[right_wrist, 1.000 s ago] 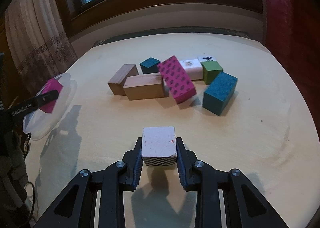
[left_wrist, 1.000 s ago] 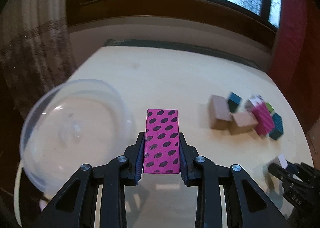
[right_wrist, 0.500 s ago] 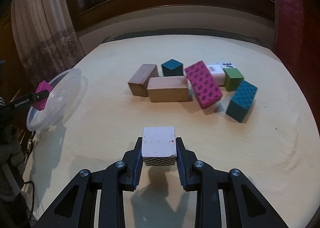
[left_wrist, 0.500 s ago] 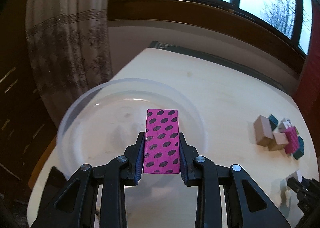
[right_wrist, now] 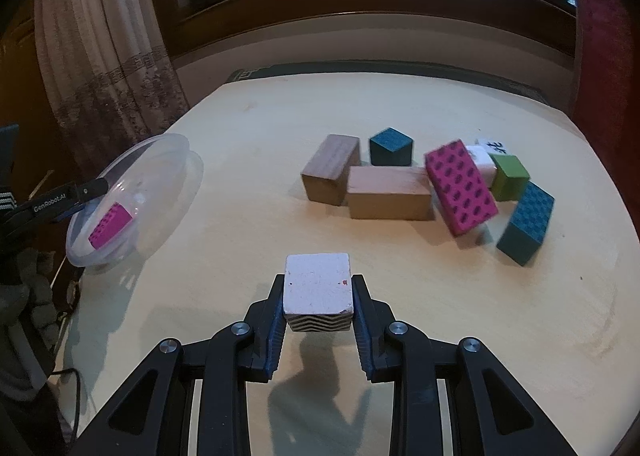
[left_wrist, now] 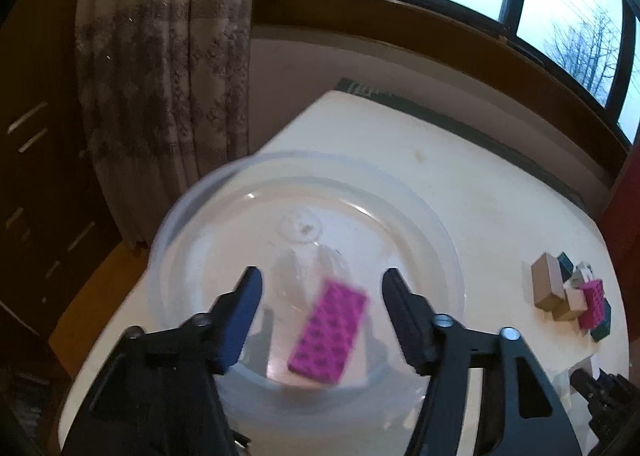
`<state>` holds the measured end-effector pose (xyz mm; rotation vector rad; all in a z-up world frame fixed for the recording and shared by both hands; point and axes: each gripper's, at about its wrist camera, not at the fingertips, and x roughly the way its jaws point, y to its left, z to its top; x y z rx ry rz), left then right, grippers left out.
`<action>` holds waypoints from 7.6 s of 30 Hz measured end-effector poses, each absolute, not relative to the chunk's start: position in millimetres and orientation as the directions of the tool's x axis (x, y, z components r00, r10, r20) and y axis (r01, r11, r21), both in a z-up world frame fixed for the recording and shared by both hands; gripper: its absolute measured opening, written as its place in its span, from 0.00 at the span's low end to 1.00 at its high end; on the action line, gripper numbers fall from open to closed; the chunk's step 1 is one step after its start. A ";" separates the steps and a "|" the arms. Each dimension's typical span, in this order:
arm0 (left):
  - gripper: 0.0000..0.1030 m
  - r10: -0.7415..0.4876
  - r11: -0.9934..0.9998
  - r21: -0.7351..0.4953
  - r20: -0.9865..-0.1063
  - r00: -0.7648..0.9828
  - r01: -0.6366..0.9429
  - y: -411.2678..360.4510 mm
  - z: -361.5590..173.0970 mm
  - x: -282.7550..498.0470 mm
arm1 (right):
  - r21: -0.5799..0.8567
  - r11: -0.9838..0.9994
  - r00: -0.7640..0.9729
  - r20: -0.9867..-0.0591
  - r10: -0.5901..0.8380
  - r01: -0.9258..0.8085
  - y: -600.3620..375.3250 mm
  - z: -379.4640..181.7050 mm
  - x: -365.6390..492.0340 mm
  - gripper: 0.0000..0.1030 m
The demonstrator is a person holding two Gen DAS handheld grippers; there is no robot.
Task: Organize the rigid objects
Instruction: 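Carry the pink polka-dot brick with the left tool into the clear bowl and release, then lower the white zigzag cube into the clear bowl and open the right tool, then grasp the second pink polka-dot brick with the right tool, then grasp the brown wooden block with the left tool, then carry the brown wooden block into the clear bowl and release with the left tool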
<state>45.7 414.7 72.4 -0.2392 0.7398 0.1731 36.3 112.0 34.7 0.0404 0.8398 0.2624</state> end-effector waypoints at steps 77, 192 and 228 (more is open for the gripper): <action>0.75 0.012 0.988 -0.109 -0.660 0.751 -0.111 366.0 97.2 43.9 | 0.187 0.965 0.725 -0.637 0.262 -0.184 126.6 43.2 67.6 0.55; 0.30 -0.214 0.975 -0.121 -0.736 0.642 0.187 186.8 52.4 142.6 | 0.217 0.970 0.749 -0.622 0.226 -0.113 12.6 17.1 97.2 0.34; 0.30 0.002 0.988 -0.114 -0.652 0.758 -0.100 307.5 92.0 112.5 | 0.248 0.965 0.755 -0.617 0.223 -0.083 7.8 16.8 95.7 0.34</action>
